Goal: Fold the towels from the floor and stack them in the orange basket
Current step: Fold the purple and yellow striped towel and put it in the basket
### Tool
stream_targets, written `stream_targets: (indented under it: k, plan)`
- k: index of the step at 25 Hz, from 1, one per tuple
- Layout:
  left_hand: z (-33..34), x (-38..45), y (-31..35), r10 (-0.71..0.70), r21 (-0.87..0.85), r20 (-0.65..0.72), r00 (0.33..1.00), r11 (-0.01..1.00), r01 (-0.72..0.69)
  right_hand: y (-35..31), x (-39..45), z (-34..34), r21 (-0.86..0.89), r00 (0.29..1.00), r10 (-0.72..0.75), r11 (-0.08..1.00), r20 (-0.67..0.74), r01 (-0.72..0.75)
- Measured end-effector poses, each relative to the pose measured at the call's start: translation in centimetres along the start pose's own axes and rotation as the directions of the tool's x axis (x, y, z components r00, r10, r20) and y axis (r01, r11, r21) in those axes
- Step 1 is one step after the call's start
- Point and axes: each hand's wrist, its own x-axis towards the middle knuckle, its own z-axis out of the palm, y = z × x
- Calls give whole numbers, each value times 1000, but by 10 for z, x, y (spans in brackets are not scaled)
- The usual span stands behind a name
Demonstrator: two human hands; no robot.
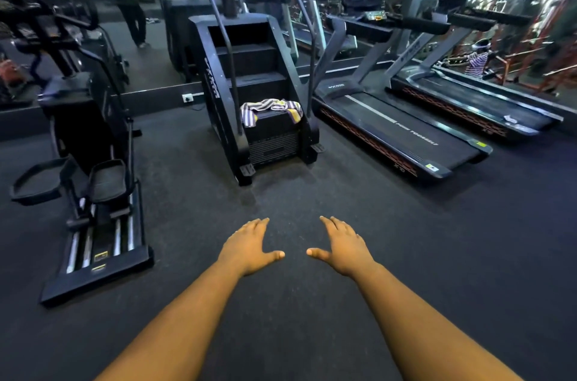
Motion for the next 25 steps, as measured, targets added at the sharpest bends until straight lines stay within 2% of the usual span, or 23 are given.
stream_targets:
  k: [5, 14, 20, 25]
  plan:
    - [-12, 137, 8, -20, 28, 26, 999, 999, 19, 44, 138, -21, 2, 999, 13, 1000, 29, -13]
    - [-60, 373, 25, -124, -12, 13, 992, 992, 124, 103, 403, -95, -16, 991, -71, 997, 114, 73]
    - [-78, 535, -20, -171, -40, 15, 985, 984, 172, 91, 586, -114, -62, 976, -134, 987, 170, 147]
    - [-114, 683, -73, -162, -83, 55, 985, 983, 166, 80, 729, -132, -64, 975, -67, 995, 212, 82]
